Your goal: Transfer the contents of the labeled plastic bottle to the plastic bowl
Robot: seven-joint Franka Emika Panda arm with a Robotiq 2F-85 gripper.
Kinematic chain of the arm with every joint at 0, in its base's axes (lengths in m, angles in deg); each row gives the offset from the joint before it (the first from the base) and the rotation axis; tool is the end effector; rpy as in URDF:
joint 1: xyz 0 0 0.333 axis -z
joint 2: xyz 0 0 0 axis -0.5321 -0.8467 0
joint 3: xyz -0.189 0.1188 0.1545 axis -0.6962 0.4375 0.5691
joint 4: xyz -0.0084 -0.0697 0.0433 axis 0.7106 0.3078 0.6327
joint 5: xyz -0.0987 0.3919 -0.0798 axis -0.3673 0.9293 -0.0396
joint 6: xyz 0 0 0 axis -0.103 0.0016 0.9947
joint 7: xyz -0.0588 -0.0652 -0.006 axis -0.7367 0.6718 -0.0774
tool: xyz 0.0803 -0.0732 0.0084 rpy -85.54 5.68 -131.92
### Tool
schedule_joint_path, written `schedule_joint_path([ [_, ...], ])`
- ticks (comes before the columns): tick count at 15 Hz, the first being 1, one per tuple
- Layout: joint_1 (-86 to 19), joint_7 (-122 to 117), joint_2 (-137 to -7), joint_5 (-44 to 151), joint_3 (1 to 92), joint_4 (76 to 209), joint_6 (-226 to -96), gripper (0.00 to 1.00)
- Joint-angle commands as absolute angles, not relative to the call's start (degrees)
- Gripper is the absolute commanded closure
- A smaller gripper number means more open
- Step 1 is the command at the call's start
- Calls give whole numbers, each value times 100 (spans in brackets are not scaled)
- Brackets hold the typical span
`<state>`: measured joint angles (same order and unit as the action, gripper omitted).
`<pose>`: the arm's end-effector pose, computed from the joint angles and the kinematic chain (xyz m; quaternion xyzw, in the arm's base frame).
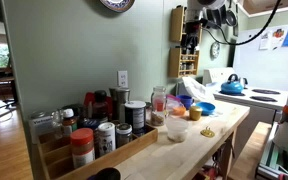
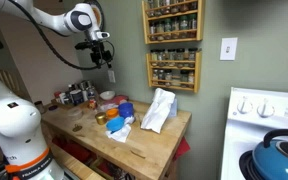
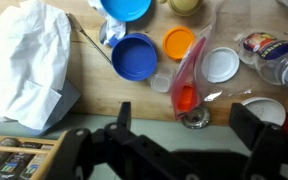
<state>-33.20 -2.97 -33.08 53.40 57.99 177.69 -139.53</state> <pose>0.4822 0.0742 0.4923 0.9956 0.0396 0.0745 0.0399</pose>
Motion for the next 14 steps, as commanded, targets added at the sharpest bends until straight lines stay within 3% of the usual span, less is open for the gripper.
schedule_joint_path([
  [1, -3411, -326, -3316, 5305, 5723, 17758, -13941, 0],
  [6, -3427, -460, -3390, 5306, 5789, 17747, -13947, 0],
  [13, -3528, -3055, -4475, 5355, 6510, 17175, -13129, 0],
  [14, -3568, -2475, -4035, 5330, 6317, 17523, -13426, 0],
])
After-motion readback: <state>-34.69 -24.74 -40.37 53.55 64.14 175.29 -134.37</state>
